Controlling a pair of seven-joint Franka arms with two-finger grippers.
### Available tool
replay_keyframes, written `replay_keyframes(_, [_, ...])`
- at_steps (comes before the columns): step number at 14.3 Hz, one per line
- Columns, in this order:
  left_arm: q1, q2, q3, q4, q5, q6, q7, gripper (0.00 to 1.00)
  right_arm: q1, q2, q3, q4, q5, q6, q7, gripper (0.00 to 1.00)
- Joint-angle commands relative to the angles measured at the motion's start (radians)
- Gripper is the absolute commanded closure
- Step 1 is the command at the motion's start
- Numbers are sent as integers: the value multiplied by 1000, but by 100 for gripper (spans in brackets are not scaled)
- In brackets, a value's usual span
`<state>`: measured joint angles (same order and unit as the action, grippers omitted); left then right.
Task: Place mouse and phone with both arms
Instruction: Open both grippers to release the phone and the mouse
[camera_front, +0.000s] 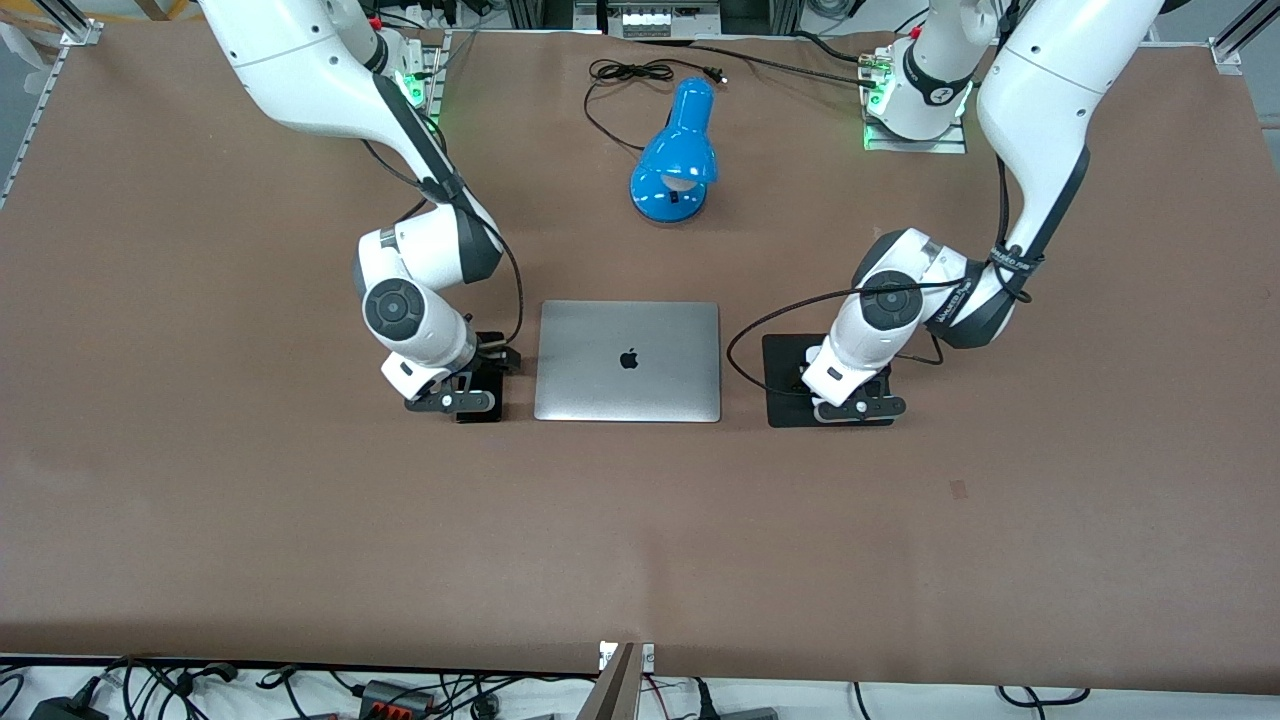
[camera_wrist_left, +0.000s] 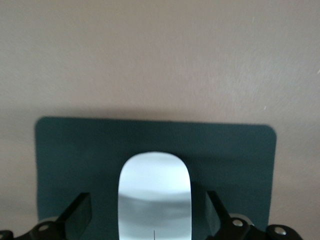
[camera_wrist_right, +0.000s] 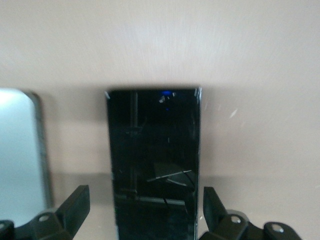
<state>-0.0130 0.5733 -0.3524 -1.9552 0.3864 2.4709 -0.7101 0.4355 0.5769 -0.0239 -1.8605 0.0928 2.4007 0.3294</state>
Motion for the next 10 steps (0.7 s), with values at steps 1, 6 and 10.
replay_keyframes(1, [30, -96, -2, -2, 26, -27, -8, 0, -41, -110, -19, 1, 12, -49, -21, 0])
replay_keyframes(6, [56, -206, -16, 102, 25, -319, 121, 0, -245, -236, -22, 122, 10, -396, -30, 0])
replay_keyframes(10, [53, -266, -19, 257, 9, -655, 234, 0, -354, -262, -40, 309, -34, -785, -27, 0])
